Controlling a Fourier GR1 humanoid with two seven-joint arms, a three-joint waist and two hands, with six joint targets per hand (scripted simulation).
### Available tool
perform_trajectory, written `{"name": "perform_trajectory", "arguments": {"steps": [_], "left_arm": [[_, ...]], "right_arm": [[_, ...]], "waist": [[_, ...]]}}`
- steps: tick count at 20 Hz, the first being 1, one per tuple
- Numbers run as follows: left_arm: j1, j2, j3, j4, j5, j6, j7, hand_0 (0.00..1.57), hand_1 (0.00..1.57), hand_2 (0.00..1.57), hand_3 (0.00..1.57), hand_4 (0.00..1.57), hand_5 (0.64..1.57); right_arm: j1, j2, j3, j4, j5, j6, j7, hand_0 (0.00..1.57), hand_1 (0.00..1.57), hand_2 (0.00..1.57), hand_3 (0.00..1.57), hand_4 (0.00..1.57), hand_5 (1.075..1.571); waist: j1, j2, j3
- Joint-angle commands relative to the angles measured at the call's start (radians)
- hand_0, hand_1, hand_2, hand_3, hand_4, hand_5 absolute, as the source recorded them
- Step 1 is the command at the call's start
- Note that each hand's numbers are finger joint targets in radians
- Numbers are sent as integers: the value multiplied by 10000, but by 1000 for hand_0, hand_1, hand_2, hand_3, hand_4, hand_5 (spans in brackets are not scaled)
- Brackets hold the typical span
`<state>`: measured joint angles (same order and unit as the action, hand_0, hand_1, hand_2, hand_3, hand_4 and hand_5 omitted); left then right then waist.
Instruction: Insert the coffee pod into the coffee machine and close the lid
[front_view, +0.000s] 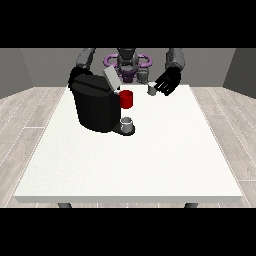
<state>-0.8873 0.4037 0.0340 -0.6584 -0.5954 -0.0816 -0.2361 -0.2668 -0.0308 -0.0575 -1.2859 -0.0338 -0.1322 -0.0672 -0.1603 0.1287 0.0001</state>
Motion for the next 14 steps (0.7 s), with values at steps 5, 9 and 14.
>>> {"name": "perform_trajectory", "arguments": {"steps": [5, 9, 14], "left_arm": [[-1194, 574, 471, 22, -85, -55, 339, 1017, 1017, 1206, 1226, 503, 1571], [-1892, 623, 936, 291, 120, 76, 969, 1209, 1209, 1245, 1188, 486, 1571], [-2447, 806, 884, 227, 66, -514, 1107, 1264, 1264, 1319, 1251, 516, 1571]], "right_arm": [[-354, -117, 286, -610, 74, 182, 279, 0, 0, 0, 0, 489, 1571], [-554, -152, 615, -977, 109, 354, 478, 0, 0, 0, 0, 526, 1571], [-471, 145, 626, -1009, 178, -27, 542, 0, 0, 0, 0, 506, 1571]], "waist": [[-782, 382, -2], [-1395, 761, -4], [-1362, 601, 0]]}}
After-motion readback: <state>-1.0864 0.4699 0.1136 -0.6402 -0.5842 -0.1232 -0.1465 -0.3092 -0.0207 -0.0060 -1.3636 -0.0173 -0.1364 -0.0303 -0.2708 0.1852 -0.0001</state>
